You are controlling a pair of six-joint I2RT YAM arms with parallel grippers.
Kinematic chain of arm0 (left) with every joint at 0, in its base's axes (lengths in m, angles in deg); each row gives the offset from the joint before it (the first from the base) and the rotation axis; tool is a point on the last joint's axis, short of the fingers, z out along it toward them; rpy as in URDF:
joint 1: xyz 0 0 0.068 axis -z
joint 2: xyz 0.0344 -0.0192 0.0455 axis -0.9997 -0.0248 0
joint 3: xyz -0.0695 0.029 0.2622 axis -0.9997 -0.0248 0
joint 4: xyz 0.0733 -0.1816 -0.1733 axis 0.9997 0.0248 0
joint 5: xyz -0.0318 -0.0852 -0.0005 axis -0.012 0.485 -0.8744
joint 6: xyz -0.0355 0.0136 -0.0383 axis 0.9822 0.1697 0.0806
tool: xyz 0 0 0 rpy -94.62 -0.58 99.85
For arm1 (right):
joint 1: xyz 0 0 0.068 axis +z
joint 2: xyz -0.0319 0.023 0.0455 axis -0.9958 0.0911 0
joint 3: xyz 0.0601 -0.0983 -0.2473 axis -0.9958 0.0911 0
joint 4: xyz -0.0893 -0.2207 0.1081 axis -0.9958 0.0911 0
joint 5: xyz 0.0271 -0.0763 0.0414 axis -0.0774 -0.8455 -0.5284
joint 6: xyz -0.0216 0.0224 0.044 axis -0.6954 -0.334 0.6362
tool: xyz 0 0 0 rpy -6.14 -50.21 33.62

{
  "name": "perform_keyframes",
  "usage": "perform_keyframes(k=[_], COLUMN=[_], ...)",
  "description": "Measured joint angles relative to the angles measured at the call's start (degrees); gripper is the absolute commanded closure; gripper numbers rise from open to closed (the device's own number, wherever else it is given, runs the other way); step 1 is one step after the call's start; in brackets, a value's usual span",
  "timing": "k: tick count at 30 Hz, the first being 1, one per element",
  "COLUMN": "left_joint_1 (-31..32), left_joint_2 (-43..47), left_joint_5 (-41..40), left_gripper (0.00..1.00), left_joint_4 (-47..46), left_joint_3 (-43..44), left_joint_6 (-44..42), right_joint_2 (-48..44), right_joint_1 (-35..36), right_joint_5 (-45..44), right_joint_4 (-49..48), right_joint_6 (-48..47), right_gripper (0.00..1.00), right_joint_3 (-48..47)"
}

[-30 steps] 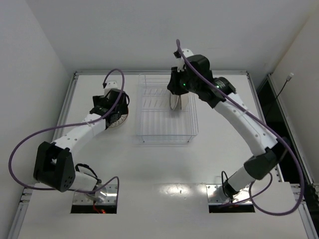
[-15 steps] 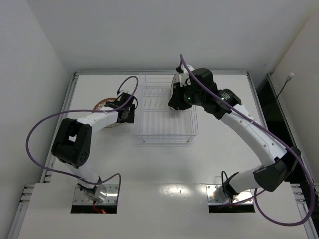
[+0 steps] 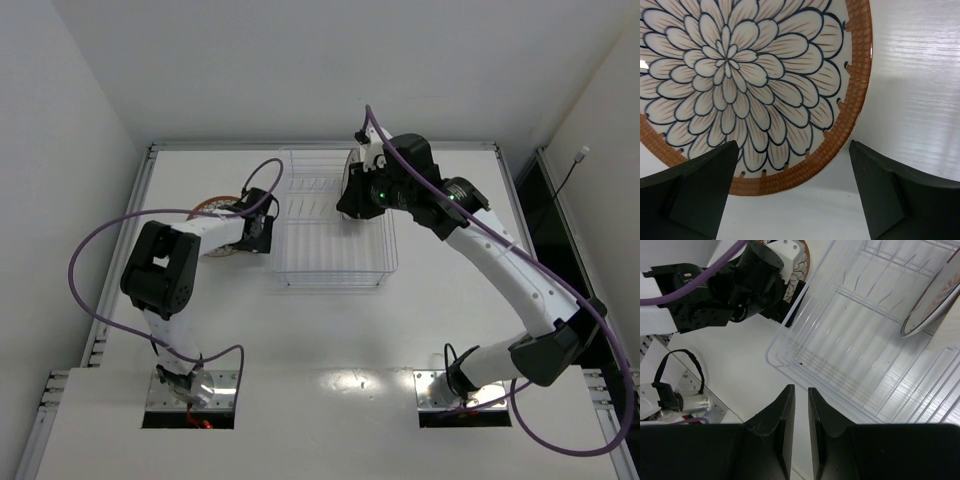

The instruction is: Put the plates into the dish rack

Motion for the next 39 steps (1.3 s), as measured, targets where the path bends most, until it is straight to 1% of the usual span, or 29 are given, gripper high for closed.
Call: perform_keyframes(k=[2,3,5,6,8,9,11,12,15,16,17,18,21,29,34,37,39], left_joint_1=[0.0,0.0,-0.04,-0.07,-0.42,-0.61,-1.31,-1.51,-1.92,-2.19,-2.4,-2.54,-2.73,-2.84,-3.15,-3.43,-4.63], left_joint_2=[-0.76,-1.07,-1.88,-2.23,-3.02,-3.39,-4.02,-4.39,-5.07,-5.16,-5.2,-5.2,-5.18,-4.2,1.88,6.64,9.94], left_joint_5=[0.44,0.72,1.38,1.81,2.84,3.45,4.7,4.85,3.17,2.23,1.42,0.11,-2.93,-2.71,-2.05,-1.95,-0.26], left_gripper=[0.15,0.21,0.28,0.38,0.48,0.55,0.64,0.73,0.85,0.92,0.98,1.0,1.0,1.0,1.0,1.0,1.0], left_joint_4=[0.28,0.13,0.17,0.09,0.09,0.17,0.13,0.07,-0.26,-0.11,0.11,0.39,1.27,2.25,4.59,6.4,7.67], left_joint_3=[0.72,1.07,1.9,2.25,2.97,3.41,4.02,4.46,5.4,5.62,5.81,5.99,6.45,5.99,4.61,4.68,4.92], left_joint_6=[-0.42,-0.48,-0.79,-1.03,-1.27,-1.46,-2.03,-2.71,-4.83,-5.7,-6.27,-7.04,-7.8,-6.4,-3.32,0.07,2.58], right_joint_2=[-0.04,-0.04,-0.04,-0.04,-0.04,-0.04,-0.04,-0.04,-0.04,-0.04,-0.04,-0.04,-0.04,-0.04,-0.15,-0.59,-0.92], right_joint_1=[0.0,0.0,0.0,0.0,0.0,0.0,0.0,0.0,0.0,0.0,0.0,0.0,0.0,0.0,0.0,0.0,0.0], right_joint_5=[0.17,0.22,0.26,0.28,0.33,0.37,0.44,0.44,0.55,0.61,0.66,0.76,1.11,1.42,1.4,1.4,1.4], right_joint_4=[0.02,0.04,0.15,0.22,0.42,0.44,0.48,0.55,0.94,1.01,1.09,1.2,1.29,1.62,3.41,3.89,4.37], right_joint_6=[0.0,0.0,0.0,0.0,0.0,0.0,0.0,0.0,0.24,0.35,0.39,0.39,0.42,0.42,0.42,0.44,0.46], right_gripper=[0.86,0.86,0.86,0.86,0.86,0.86,0.86,0.86,0.86,0.86,0.86,0.86,0.86,0.86,0.86,0.86,0.86], right_joint_3=[-0.39,-0.52,-0.79,-0.92,-1.18,-1.27,-1.31,-1.31,-1.36,-1.36,-1.36,-1.36,-1.36,-1.38,-2.34,-2.36,-2.36])
